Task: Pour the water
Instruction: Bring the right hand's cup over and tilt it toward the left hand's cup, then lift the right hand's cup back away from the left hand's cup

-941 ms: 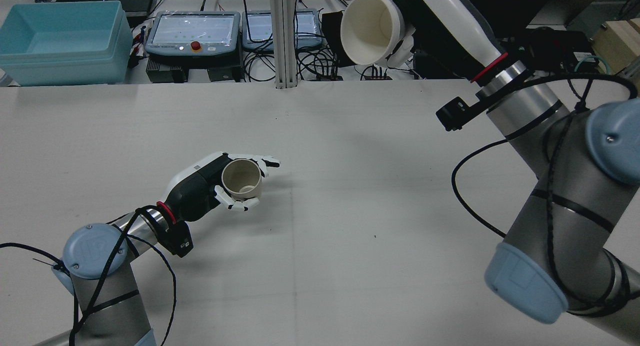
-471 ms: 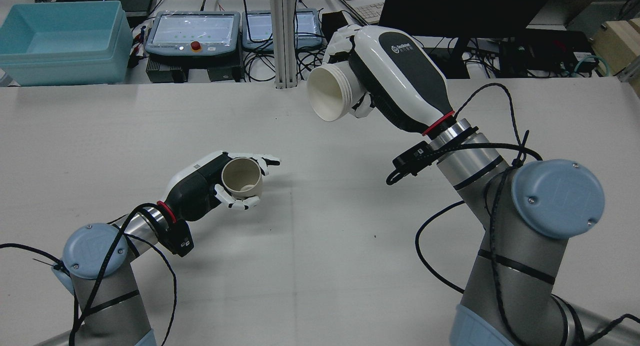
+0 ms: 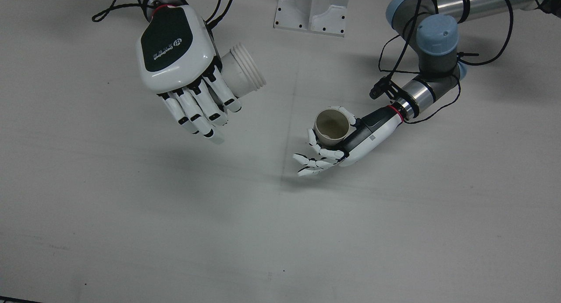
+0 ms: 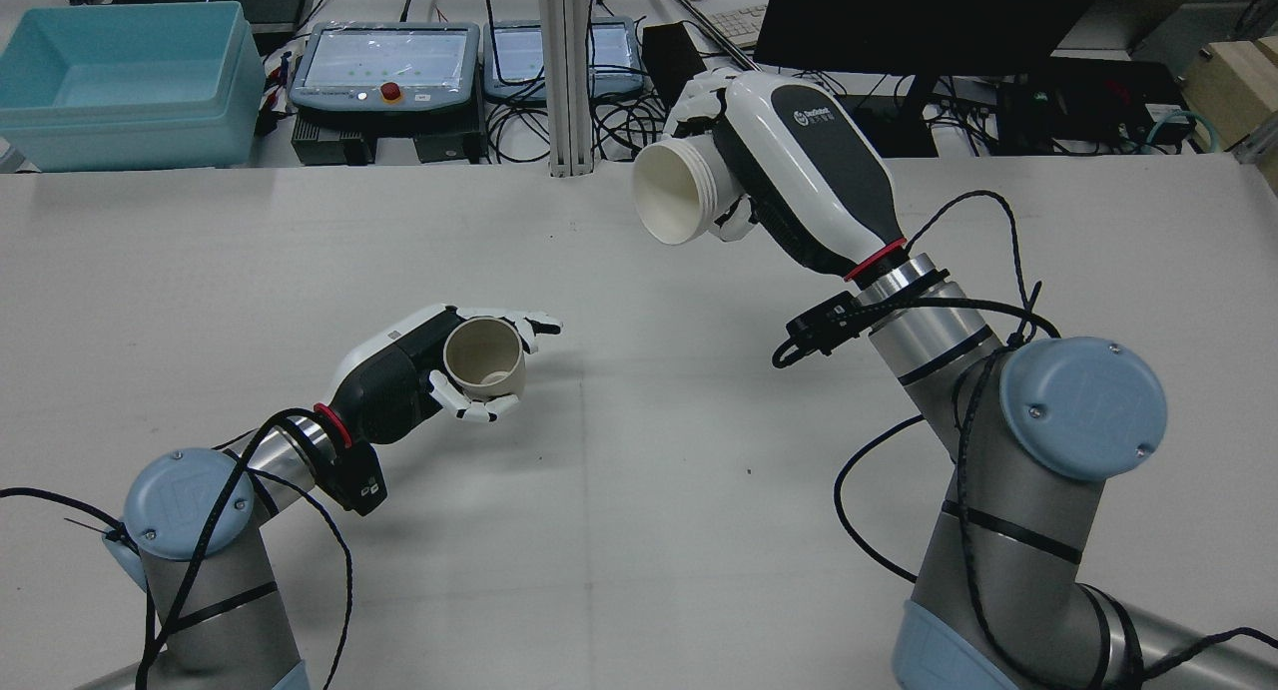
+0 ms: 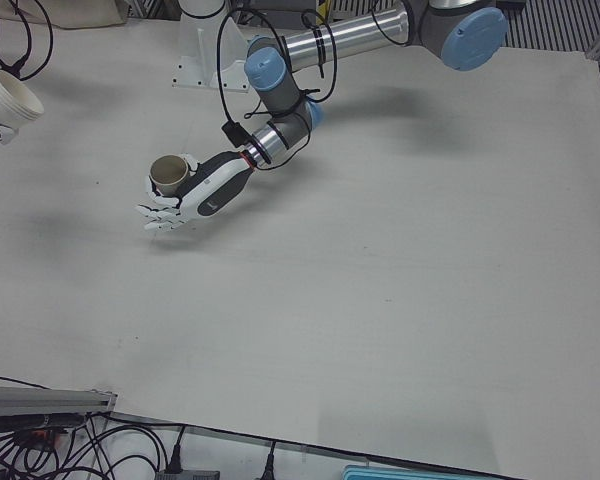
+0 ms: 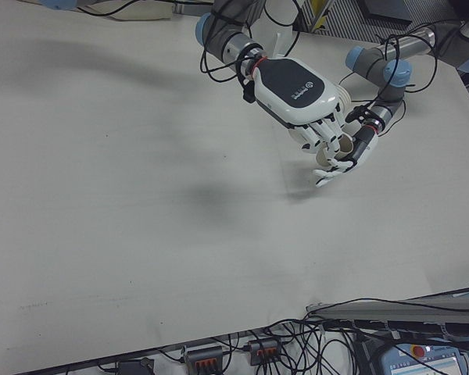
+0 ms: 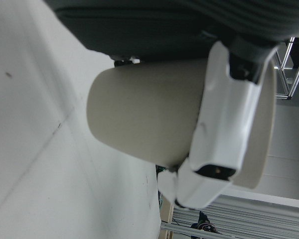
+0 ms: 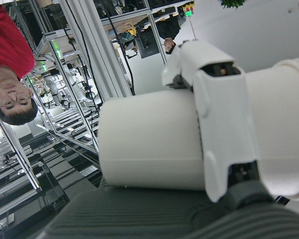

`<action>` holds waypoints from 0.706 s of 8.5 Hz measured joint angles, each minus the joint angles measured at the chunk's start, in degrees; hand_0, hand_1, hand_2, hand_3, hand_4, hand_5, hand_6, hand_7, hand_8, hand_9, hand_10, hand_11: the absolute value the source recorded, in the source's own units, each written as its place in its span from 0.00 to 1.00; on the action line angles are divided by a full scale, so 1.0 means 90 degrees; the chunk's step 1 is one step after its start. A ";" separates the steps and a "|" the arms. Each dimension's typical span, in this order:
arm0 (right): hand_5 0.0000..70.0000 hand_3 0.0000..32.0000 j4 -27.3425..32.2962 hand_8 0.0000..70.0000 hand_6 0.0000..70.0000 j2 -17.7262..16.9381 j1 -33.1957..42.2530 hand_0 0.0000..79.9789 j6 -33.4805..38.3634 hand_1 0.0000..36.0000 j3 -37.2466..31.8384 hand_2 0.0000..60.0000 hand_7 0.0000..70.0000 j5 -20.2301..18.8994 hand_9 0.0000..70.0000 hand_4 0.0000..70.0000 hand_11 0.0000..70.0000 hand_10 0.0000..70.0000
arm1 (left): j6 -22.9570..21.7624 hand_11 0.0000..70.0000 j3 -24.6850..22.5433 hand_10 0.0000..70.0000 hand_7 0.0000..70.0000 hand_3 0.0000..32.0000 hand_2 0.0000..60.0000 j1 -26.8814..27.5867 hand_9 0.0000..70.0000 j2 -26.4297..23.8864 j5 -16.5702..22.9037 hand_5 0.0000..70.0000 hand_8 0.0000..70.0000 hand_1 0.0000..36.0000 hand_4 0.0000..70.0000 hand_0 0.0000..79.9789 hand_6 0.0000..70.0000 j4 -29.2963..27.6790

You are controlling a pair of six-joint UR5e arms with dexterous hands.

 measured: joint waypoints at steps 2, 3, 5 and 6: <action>0.81 0.00 0.0741 0.43 0.73 -0.0645 0.0267 1.00 0.1355 1.00 -0.0061 1.00 0.91 0.0032 0.59 0.86 0.87 0.58 | -0.0042 0.15 -0.0010 0.08 0.34 0.00 1.00 -0.0002 0.15 0.0242 0.0008 1.00 0.19 1.00 1.00 1.00 0.39 -0.0120; 0.80 0.00 0.0929 0.44 0.73 -0.0958 0.0492 1.00 0.2238 1.00 -0.0074 1.00 0.91 0.0035 0.60 0.85 0.89 0.60 | -0.0075 0.15 -0.0009 0.08 0.33 0.00 1.00 -0.0015 0.15 0.0394 0.0011 1.00 0.19 1.00 1.00 1.00 0.39 -0.0214; 0.80 0.00 0.1009 0.48 0.75 -0.1660 0.1152 1.00 0.4529 1.00 -0.0080 1.00 0.86 0.0003 0.63 0.90 0.98 0.66 | -0.0241 0.16 0.0025 0.09 0.34 0.00 1.00 -0.0080 0.16 0.0858 0.0020 1.00 0.19 1.00 1.00 1.00 0.39 -0.0511; 0.71 0.00 0.1010 0.48 0.67 -0.2085 0.1455 1.00 0.5644 1.00 -0.0090 1.00 0.79 -0.0014 0.64 0.67 1.00 0.67 | -0.0302 0.16 0.0073 0.09 0.34 0.00 1.00 -0.0144 0.16 0.1089 0.0020 1.00 0.19 1.00 1.00 1.00 0.39 -0.0639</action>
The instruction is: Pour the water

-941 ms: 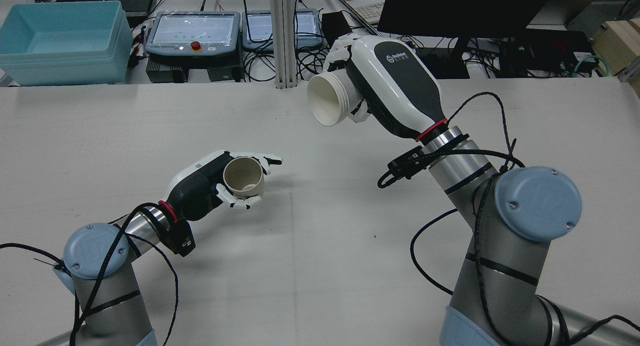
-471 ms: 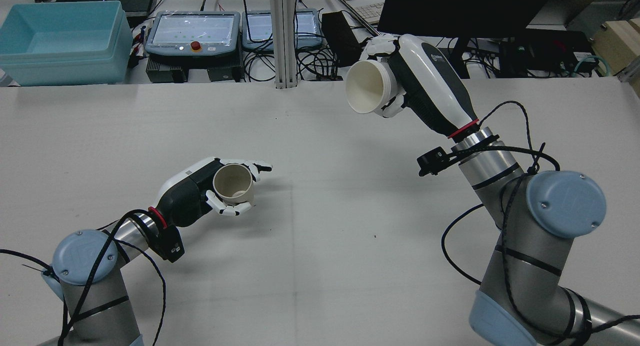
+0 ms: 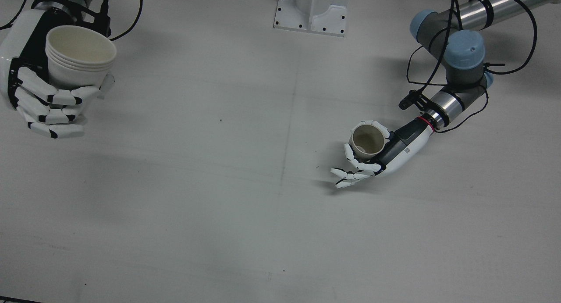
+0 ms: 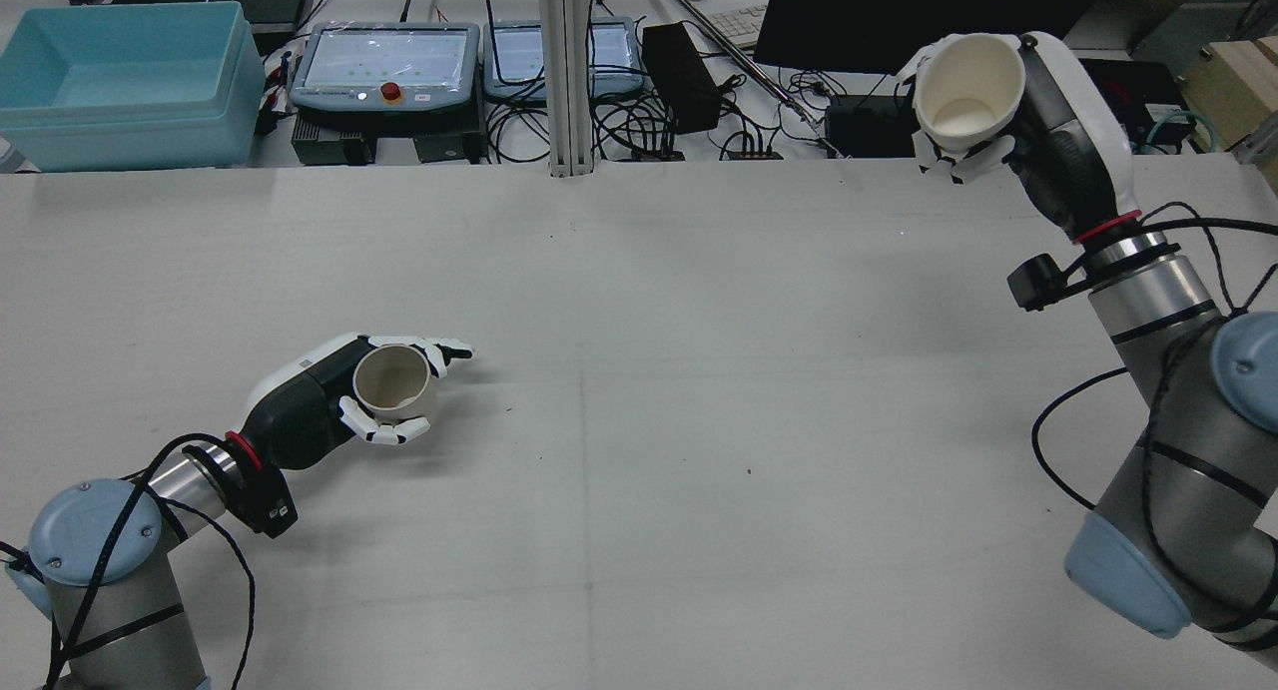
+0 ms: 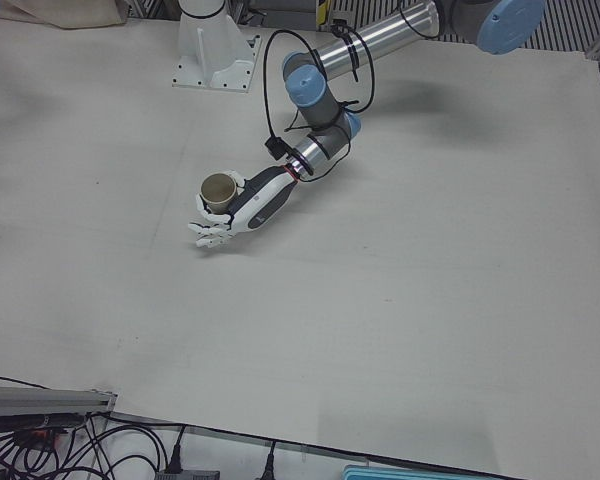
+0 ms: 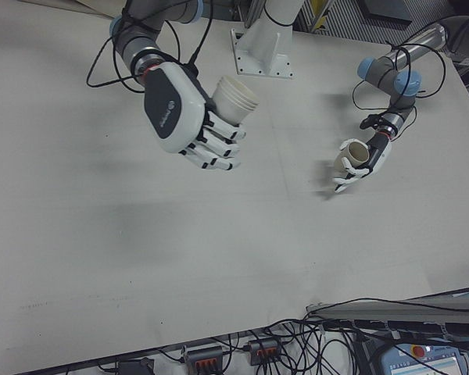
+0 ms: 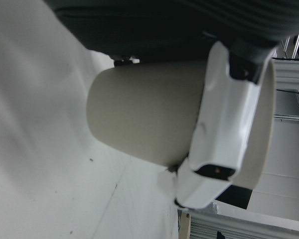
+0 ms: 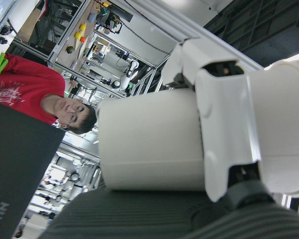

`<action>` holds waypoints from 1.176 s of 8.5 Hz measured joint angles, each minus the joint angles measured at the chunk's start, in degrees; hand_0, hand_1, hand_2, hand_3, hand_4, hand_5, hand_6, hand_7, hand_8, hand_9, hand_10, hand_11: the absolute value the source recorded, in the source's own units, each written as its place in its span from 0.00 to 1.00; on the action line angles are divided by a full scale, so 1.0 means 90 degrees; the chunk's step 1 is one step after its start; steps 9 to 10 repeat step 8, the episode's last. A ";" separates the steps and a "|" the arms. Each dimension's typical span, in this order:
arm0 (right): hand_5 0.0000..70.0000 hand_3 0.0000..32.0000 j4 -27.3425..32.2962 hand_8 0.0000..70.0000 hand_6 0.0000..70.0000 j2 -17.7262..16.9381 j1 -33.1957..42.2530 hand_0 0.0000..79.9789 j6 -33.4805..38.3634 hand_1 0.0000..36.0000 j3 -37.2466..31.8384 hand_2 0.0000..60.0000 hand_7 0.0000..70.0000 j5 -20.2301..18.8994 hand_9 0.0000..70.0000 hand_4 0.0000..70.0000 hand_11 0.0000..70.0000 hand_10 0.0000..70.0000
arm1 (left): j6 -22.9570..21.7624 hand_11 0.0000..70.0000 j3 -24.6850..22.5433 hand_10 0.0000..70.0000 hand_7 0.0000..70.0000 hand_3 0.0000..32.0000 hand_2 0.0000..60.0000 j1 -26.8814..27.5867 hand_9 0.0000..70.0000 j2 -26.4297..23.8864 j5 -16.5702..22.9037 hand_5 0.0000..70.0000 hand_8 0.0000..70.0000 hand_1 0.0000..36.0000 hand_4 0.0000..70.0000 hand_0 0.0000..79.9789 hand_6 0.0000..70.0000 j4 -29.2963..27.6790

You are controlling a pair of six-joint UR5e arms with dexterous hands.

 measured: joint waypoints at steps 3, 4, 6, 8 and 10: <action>0.70 0.00 0.0424 0.53 0.69 -0.1068 0.0833 1.00 0.2831 1.00 -0.1215 1.00 0.79 -0.0163 0.70 0.68 1.00 0.68 | -0.0118 0.17 0.0387 0.09 0.34 0.00 1.00 -0.0469 0.16 0.0597 -0.0015 1.00 0.19 1.00 1.00 0.99 0.39 -0.0670; 0.69 0.00 0.0966 0.54 0.69 -0.1284 0.1114 1.00 0.3167 1.00 -0.1849 1.00 0.79 -0.0331 0.71 0.68 1.00 0.70 | -0.0134 0.17 0.0446 0.09 0.34 0.00 1.00 -0.0659 0.16 0.0735 -0.0019 1.00 0.19 1.00 1.00 1.00 0.39 -0.0792; 0.64 0.00 0.2067 0.57 0.67 -0.1438 0.1393 1.00 0.3412 1.00 -0.3235 1.00 0.76 -0.0566 0.75 0.60 1.00 0.73 | -0.0136 0.16 0.0509 0.09 0.34 0.00 1.00 -0.1072 0.16 0.0857 -0.0005 1.00 0.19 1.00 1.00 0.96 0.40 -0.0909; 0.62 0.00 0.2594 0.56 0.65 -0.1318 0.1465 1.00 0.3464 1.00 -0.4449 1.00 0.74 -0.0616 0.73 0.57 1.00 0.71 | -0.0130 0.17 0.0557 0.09 0.35 0.00 1.00 -0.1426 0.16 0.1053 0.0006 1.00 0.19 1.00 1.00 0.99 0.40 -0.1007; 0.62 0.00 0.2594 0.56 0.65 -0.1318 0.1465 1.00 0.3464 1.00 -0.4449 1.00 0.74 -0.0616 0.73 0.57 1.00 0.71 | -0.0130 0.17 0.0557 0.09 0.35 0.00 1.00 -0.1426 0.16 0.1053 0.0006 1.00 0.19 1.00 1.00 0.99 0.40 -0.1007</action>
